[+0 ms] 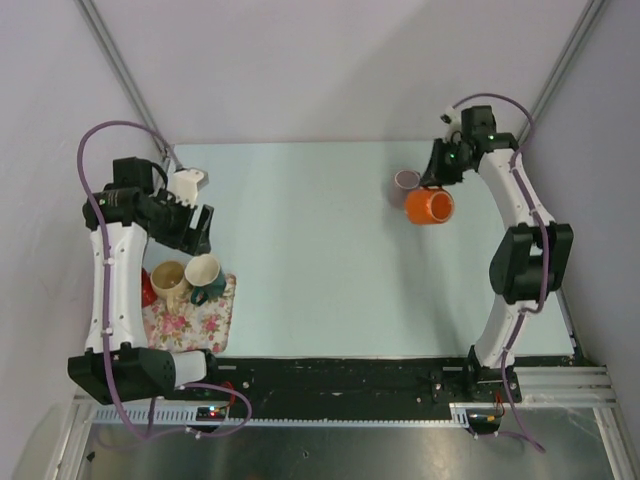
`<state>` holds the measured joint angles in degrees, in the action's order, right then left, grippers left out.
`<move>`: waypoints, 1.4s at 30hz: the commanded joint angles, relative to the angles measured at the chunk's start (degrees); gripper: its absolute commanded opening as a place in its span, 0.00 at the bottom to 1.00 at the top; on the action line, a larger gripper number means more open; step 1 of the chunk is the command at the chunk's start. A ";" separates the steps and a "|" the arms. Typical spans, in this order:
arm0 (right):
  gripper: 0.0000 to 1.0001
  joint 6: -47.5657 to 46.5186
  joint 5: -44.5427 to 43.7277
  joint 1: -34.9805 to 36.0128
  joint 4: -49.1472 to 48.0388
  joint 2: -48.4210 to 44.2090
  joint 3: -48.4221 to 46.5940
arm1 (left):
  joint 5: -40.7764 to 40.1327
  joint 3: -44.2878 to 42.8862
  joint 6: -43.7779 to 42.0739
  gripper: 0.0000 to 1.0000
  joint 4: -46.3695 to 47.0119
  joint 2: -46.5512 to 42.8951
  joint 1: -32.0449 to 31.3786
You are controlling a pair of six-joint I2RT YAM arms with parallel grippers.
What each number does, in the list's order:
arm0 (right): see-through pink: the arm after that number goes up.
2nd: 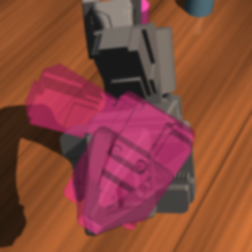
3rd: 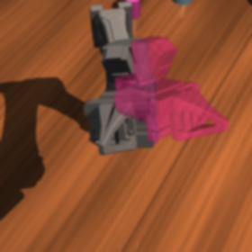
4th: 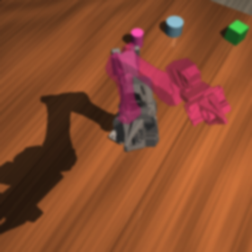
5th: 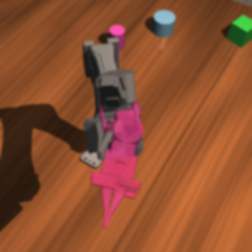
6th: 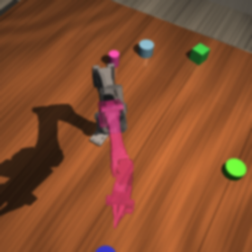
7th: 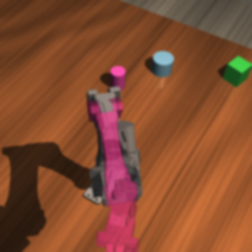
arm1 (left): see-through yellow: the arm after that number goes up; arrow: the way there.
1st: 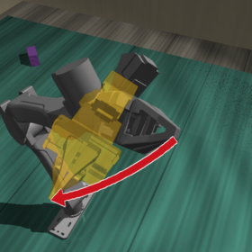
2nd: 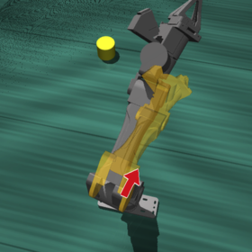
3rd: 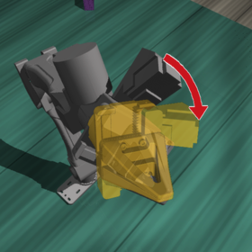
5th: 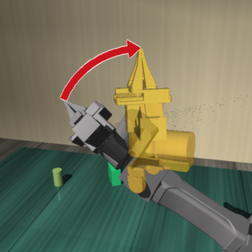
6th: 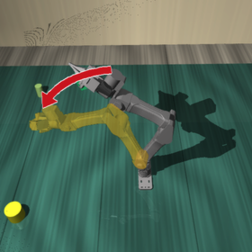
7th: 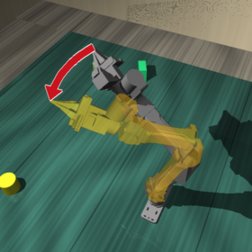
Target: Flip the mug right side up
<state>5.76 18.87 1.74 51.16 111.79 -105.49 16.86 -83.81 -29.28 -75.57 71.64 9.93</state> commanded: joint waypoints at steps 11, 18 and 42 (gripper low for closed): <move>0.00 27.25 11.81 28.64 -66.88 -20.23 7.40 | 40.61 -27.96 13.18 0.92 6.63 4.21 -15.28; 0.00 34.34 13.13 34.72 -74.87 -15.21 -0.09 | 38.89 -32.27 23.24 0.88 16.87 6.45 -17.61; 0.68 27.99 10.00 40.40 -61.45 -13.36 -2.53 | 25.04 -16.02 24.68 0.00 23.65 -1.28 -22.62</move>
<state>36.10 39.81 41.10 -18.70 99.92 -106.21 60.05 -104.42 4.38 -50.28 73.76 -10.87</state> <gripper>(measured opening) 0.443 0.082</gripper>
